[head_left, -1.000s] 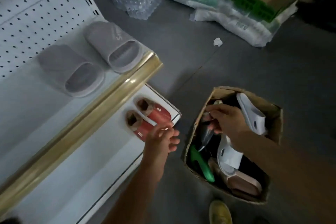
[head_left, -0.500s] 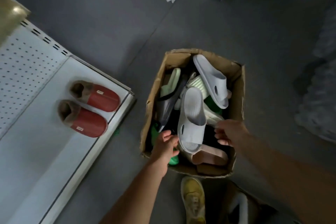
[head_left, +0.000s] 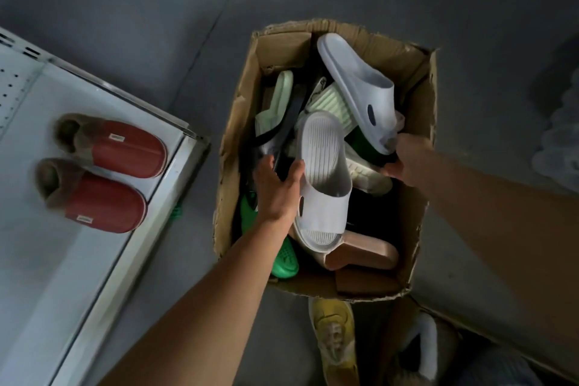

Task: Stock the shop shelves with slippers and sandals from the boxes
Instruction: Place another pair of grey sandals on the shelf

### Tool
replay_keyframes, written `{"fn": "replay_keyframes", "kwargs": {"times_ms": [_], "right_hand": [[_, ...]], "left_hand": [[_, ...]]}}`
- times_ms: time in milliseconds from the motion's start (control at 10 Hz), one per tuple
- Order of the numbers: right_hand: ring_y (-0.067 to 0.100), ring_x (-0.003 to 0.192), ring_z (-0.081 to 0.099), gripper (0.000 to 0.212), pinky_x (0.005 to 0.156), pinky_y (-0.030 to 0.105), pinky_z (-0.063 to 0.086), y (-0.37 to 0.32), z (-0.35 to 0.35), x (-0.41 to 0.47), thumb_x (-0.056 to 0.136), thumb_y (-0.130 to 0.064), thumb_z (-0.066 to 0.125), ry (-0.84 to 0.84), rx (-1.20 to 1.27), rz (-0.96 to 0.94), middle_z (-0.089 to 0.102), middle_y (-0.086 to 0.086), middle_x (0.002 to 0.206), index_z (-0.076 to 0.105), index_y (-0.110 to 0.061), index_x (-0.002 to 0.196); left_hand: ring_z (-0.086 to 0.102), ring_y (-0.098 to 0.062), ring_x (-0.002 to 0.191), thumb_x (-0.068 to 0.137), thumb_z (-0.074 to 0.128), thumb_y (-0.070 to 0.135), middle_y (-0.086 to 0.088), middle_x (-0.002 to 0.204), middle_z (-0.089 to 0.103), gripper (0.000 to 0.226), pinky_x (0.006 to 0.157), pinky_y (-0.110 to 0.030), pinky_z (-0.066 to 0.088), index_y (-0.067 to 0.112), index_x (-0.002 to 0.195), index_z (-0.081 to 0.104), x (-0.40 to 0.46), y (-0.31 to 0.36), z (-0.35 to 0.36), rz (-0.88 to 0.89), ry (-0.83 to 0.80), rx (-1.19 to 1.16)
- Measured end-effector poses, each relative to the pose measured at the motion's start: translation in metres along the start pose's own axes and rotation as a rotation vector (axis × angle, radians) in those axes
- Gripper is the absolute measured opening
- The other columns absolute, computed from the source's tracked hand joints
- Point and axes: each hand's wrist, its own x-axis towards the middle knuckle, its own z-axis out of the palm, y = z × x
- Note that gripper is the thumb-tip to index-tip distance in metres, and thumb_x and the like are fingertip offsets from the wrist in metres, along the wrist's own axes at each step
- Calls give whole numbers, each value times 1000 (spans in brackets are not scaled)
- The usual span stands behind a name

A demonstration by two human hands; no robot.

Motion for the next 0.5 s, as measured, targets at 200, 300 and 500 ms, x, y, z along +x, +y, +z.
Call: {"fn": "replay_keyframes", "kwargs": {"times_ms": [200,300,500], "right_hand": [[24,83,57,31,47,30,50,-10,18,10,94,-5,54,78,337,199,59,11,125,58,-12,124],[16,66,49,36,40,21,42,-9,14,-3,97,-3,44,75,274,91,55,20,129,51,-4,132],[20,82,64,44,67,29,54,-18,-7,-40,83,4,57,-47,62,-356,68,3,98,66,-17,120]], "left_hand": [[53,-14,101,86,53,55,-1,109,66,53,94,-37,45,13,118,61,-32,24,0,833,-261,629],[54,-18,107,89,51,52,-4,116,62,54,95,-40,47,11,124,57,-33,26,4,747,-258,597],[43,-25,130,83,60,60,-9,140,45,76,109,-40,37,11,139,43,-15,79,-8,762,60,565]]}}
